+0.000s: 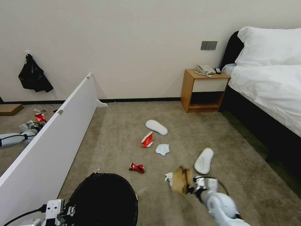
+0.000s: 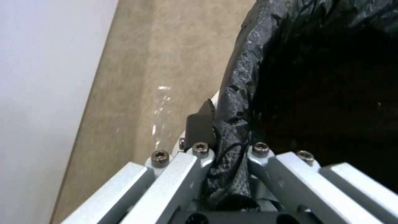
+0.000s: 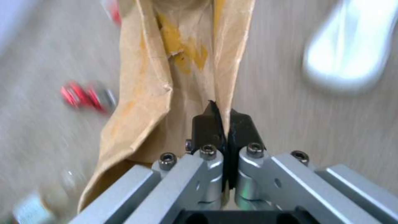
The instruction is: Pick up the trash bin, then pick up the garbage from the floor and place it into the trash bin.
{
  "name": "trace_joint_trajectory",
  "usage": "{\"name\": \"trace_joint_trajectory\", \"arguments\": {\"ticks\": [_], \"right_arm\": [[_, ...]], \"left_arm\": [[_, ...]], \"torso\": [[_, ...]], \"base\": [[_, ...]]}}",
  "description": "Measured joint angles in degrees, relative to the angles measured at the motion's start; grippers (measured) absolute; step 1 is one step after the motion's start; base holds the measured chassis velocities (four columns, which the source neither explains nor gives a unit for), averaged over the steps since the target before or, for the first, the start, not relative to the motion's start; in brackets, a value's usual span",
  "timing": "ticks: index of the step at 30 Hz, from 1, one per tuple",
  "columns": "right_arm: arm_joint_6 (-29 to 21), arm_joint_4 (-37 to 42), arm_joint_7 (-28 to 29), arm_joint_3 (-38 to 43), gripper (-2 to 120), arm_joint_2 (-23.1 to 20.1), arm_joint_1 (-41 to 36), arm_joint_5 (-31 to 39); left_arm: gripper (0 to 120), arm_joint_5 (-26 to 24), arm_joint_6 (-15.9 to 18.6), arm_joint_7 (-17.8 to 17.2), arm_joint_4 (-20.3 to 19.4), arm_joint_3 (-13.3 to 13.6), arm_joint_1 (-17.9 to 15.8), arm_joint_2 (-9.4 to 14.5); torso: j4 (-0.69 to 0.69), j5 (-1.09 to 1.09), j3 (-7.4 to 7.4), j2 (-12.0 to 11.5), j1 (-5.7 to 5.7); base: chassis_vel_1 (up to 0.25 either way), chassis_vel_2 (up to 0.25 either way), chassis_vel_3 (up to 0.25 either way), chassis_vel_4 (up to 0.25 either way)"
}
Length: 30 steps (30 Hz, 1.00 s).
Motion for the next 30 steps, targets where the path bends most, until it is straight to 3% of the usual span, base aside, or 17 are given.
{"name": "trace_joint_trajectory", "arguments": {"ticks": [1,3,6,7,8,10,15,16,18,19,21,22,24,30], "right_arm": [[0.00,0.00,0.00,0.00,0,0.00,0.00,0.00],[6.55,5.28,-1.78,1.85,0,-3.29,-2.45,-0.99],[9.13,6.99,-2.58,2.39,0,-5.04,-3.52,-1.23],[13.40,9.02,-4.15,2.83,0,-7.73,-5.00,-2.16],[13.40,9.02,-4.15,2.83,0,-7.73,-5.00,-2.16],[20.96,12.34,-8.79,2.56,0,-12.19,-6.45,-4.49],[26.69,14.34,-12.87,-1.05,0,-14.73,-3.50,-2.59],[26.69,14.34,-12.87,-1.05,0,-14.73,-3.50,-2.59],[32.81,13.51,-15.69,-7.00,0,-15.65,1.96,2.95],[32.81,13.51,-15.69,-7.00,0,-15.65,1.96,2.95],[35.20,12.49,-19.32,-15.15,0,-15.73,9.59,9.31],[35.20,12.49,-19.32,-15.15,0,-15.73,9.59,9.31],[35.79,11.65,-21.82,-22.88,0,-14.47,15.82,12.43],[35.14,11.22,-26.63,-33.69,0,-14.48,21.31,13.96]], "left_arm": [[3,0.00,0.00,0.00,0.00,0.00,0.00,0.00],[3,-1.26,0.46,-0.55,0.62,1.08,-1.81,2.17],[3,-2.44,0.53,-0.97,0.89,1.61,-2.43,3.23],[3,-4.84,0.74,-1.97,1.09,2.65,-3.20,5.12],[3,-4.84,0.74,-1.97,1.09,2.65,-3.20,5.12],[3,-13.28,2.19,-5.80,0.99,5.60,-4.96,9.64],[3,-18.66,3.04,-7.32,1.87,8.72,-8.73,13.02],[3,-18.66,3.04,-7.32,1.87,8.72,-8.73,13.02],[3,-19.46,3.15,-7.52,3.15,9.90,-11.17,13.63],[3,-19.46,3.15,-7.52,3.15,9.90,-11.17,13.63],[3,-19.62,3.20,-7.19,3.79,10.33,-12.44,13.64],[3,-19.62,3.20,-7.19,3.79,10.33,-12.44,13.64],[3,-19.37,3.23,-6.92,3.98,10.03,-12.23,13.40],[3,-19.05,3.34,-6.85,3.63,8.64,-11.07,12.89]], "torso": [[0.00,0.00,0.00,0.00,0.00],[0.01,-0.01,0.00,0.00,0.00],[0.01,0.00,0.00,0.00,0.00],[0.02,0.00,0.00,0.00,0.00],[0.02,0.00,0.00,0.00,0.00],[-0.01,0.00,0.00,0.00,0.00],[0.00,0.00,0.00,0.00,0.00],[0.00,0.00,0.00,0.00,0.00],[0.02,0.00,0.00,0.00,0.00],[0.02,0.00,0.00,0.00,0.00],[0.04,-0.01,0.00,0.00,0.00],[0.04,-0.01,0.00,0.00,0.00],[0.04,-0.01,0.01,0.00,0.00],[0.00,-0.01,0.00,0.00,0.00]], "base": [[0.000,0.000,0.000,0.000],[0.000,0.000,0.000,0.000],[0.000,0.000,0.000,0.000],[0.000,0.000,0.000,0.000],[0.000,0.000,0.000,0.000],[0.000,0.000,0.000,0.000],[0.000,0.000,0.000,0.000],[0.000,0.000,0.000,0.000],[0.000,0.000,0.000,0.000],[0.000,0.000,0.000,0.000],[0.000,0.000,0.000,0.000],[0.000,0.000,0.000,0.000],[0.000,0.000,0.000,0.000],[0.000,0.000,0.000,0.000]]}}
